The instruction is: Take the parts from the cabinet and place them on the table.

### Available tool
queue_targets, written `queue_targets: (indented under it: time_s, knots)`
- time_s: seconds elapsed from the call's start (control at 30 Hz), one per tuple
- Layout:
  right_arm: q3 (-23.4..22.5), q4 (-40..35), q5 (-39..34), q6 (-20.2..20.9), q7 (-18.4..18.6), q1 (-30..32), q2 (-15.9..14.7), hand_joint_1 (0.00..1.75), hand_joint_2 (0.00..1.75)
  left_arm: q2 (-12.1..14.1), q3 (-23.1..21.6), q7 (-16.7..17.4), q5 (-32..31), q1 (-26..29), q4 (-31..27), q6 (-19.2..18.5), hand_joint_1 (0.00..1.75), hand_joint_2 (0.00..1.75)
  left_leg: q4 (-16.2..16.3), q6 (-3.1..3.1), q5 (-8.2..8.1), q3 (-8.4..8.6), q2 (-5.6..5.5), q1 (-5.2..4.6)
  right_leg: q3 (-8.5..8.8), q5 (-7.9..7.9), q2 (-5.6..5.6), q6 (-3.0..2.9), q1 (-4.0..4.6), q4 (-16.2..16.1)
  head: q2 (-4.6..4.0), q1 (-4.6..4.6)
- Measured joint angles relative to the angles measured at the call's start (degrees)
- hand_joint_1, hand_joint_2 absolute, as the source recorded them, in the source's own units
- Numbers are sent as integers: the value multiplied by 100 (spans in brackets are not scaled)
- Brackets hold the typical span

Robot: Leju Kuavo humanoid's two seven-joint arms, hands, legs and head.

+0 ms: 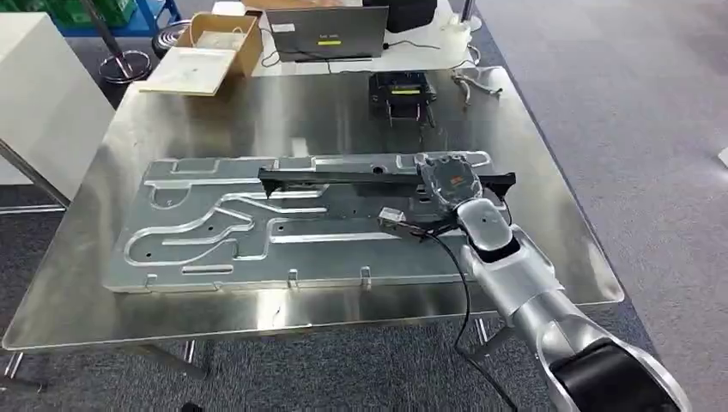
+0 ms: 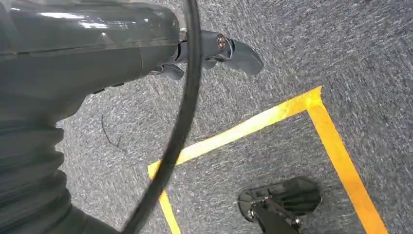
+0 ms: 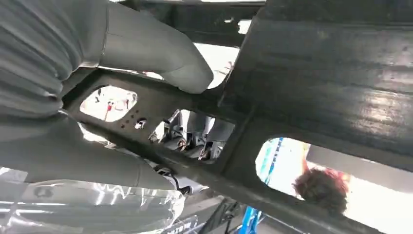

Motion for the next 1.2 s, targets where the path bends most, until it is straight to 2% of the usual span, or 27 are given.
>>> queue_targets:
  time_s: [0.03, 0.07, 0.1, 0.13, 0.2, 0.23, 0.27, 0.37, 0.4, 0.43, 0.47, 0.53, 0.57, 0.6, 0.63, 0.7, 0.73, 0.77, 0.87, 0.93, 0.97, 1.03, 1.07, 1.1, 1.13, 1.17, 1.2]
  knots:
    - [0, 4, 0, 0, -2, 28, 0, 175, 175, -2, -2, 0, 0, 1, 0, 0, 0, 175, 2, 0, -1, -5, 0, -1, -211, -174, -1, 23, -11, 443, 0, -2]
    - [0, 4, 0, 0, -2, 45, 0, 175, 175, -2, 0, 0, 0, 2, 0, 0, 0, 175, 7, -1, -2, -7, 0, -1, -352, -229, -2, 40, -23, 728, 0, -4]
    - [0, 4, 0, 0, -2, 47, 0, 175, 175, -2, 0, 0, 0, 8, 0, 0, 0, 175, 10, -5, -6, -3, -2, 2, -357, -140, -4, 48, -38, 718, 0, -2]
    - [0, 4, 0, 0, -2, 41, 0, 175, 175, -4, 0, 0, 0, 9, 0, 0, 0, 175, 15, -13, -16, 6, -6, 8, -234, 64, -9, 50, -51, 449, 0, -2]
    - [0, 4, 0, 0, -4, 17, 0, 175, 175, -7, -2, 0, 0, 2, 0, 0, 0, 175, 43, -54, -46, 29, -18, 13, 258, 547, -17, 33, -73, -512, 0, -2]
    - [0, 4, 0, 0, -4, 0, 0, 175, 175, -7, 0, 0, 0, 0, 0, 0, 0, 175, 66, -87, -67, 15, -24, 7, 416, 567, -19, 4, -71, -879, 0, -2]
    - [0, 2, 0, 0, -7, -12, 2, 175, 175, -7, 0, 0, 0, -7, 0, 0, 0, 175, 109, -129, -94, -8, -35, -31, 445, 540, -16, -30, -25, -929, 0, -2]
    - [0, 2, 0, 0, -15, -7, 2, 175, 175, -11, -2, 0, 0, -1, 0, 0, 0, 175, 52, -224, -77, 15, -37, -9, 435, 544, -6, -133, -3, -927, 0, -2]
    - [0, -2, 0, -2, -17, -16, 4, 175, 175, -11, 0, 0, 0, -3, 0, 0, 0, 175, 75, -259, -106, 3, -36, 1, 460, 581, -15, -191, -51, -989, 0, -4]
    - [2, -4, 0, 0, -20, -17, 20, 175, 175, -13, -2, 0, 0, -3, 0, 0, 0, 175, 190, -278, -195, -33, -36, 15, 481, 585, -20, -211, -46, -1009, 0, -4]
    - [2, -4, 0, 0, -20, -24, 18, 175, 175, -13, -2, 0, 0, -4, 0, 0, 0, 175, 481, -287, -397, -161, -35, 16, 483, 583, -27, -250, -46, -1008, 0, -4]
    - [4, -4, 0, 0, -20, -10, 20, 175, 175, -4, 0, 0, 0, 9, 0, 2, 0, 175, 1387, -318, -815, -576, -35, 19, 481, 577, -26, -272, -27, -1006, 0, -4]
    - [7, -2, 0, 0, -20, -4, 20, 175, 175, -4, 0, 2, 0, 15, 0, 2, 0, 175, 1736, -329, -910, -745, -35, 19, 479, 573, -24, -279, -20, -999, 0, -4]
    - [7, -2, 0, 0, -20, -1, 20, 175, 175, -7, 0, 2, 0, 17, 0, 2, 0, 175, 1806, -330, -858, -789, -35, 19, 480, 570, -21, -281, -16, -990, 0, -4]
    - [7, -2, 0, 0, -20, -2, 20, 175, 175, -7, 0, 2, 0, 18, 0, 2, 0, 175, 1617, -325, -687, -712, -34, 19, 480, 563, -16, -277, -15, -976, 0, -4]
    - [7, -2, 0, 0, -17, -4, 20, 175, 175, -4, 0, 2, 0, 14, 0, 2, 0, 175, 671, -295, -185, -264, -33, 19, 488, 540, -7, -254, -16, -943, 0, -4]
    - [7, -2, 0, 0, -17, -5, 20, 175, 175, 0, 0, 2, 0, 10, 0, 5, 0, 175, 194, -266, -76, -53, -29, 18, 489, 527, -5, -234, -17, -926, 0, -2]
    - [7, -2, 0, 0, -15, -9, 17, 175, 175, -2, 0, 0, 0, 1, 0, 4, 0, 175, 151, -247, -142, -23, -32, -19, 471, 527, 4, -199, 23, -920, 0, -4]
    - [4, -2, -13, 6, -15, -8, 17, 175, 175, 0, -2, 24, 4, 9, 0, 13, 0, 175, 137, -160, -96, -33, -42, -44, 475, 570, 14, -111, 11, -965, 0, -4]
    - [-22, 20, -107, 15, -28, -10, 18, 175, 175, -2, 4, 193, 37, -3, 0, 42, 0, 175, 45, -65, -25, -4, -24, 6, 456, 502, 9, -45, -12, -885, 0, -2]
    - [-46, 54, -133, -13, -44, -16, 18, 175, 175, 6, 11, 225, 63, -6, 0, 39, 0, 175, 31, -25, -11, -7, -25, 7, 354, 341, 5, -23, -12, -686, 0, -2]
    - [-59, 147, -138, -105, -48, -3, 24, 175, 175, 20, 28, 256, 74, -10, 0, 28, 0, 175, 33, -4, -6, -26, -23, 2, -46, -93, 7, 13, -22, 166, 0, -4]
    - [-59, 199, -138, -151, -57, 6, 33, 175, 175, 22, 35, 260, 79, -9, 0, 28, 0, 175, 35, -4, -6, -30, -23, 2, -221, -225, 6, 27, -23, 528, 0, -2]
    - [-59, 247, -138, -182, -61, 9, 39, 175, 175, 31, 39, 267, 79, -7, 0, 28, 0, 175, 41, -3, -8, -31, -24, 2, -338, -246, 5, 38, -25, 762, 0, -2]
    - [-59, 277, -138, -208, -66, 7, 46, 175, 175, 35, 39, 267, 79, -6, 0, 28, 0, 175, 47, -3, -11, -25, -26, 2, -303, -122, 3, 39, -30, 675, 0, -2]
    - [-63, 297, -140, -216, -68, -5, 55, 175, 175, 35, 42, 267, 79, -7, 0, 28, 0, 175, 58, -13, -18, -21, -29, 2, -158, 87, 0, 29, -34, 369, 0, -2]
    - [-68, 315, -140, -219, -72, -22, 61, 175, 175, 35, 42, 267, 79, -12, 0, 28, 0, 175, 70, -28, -28, -18, -34, 3, 94, 342, -4, 8, -34, -130, 0, -2]
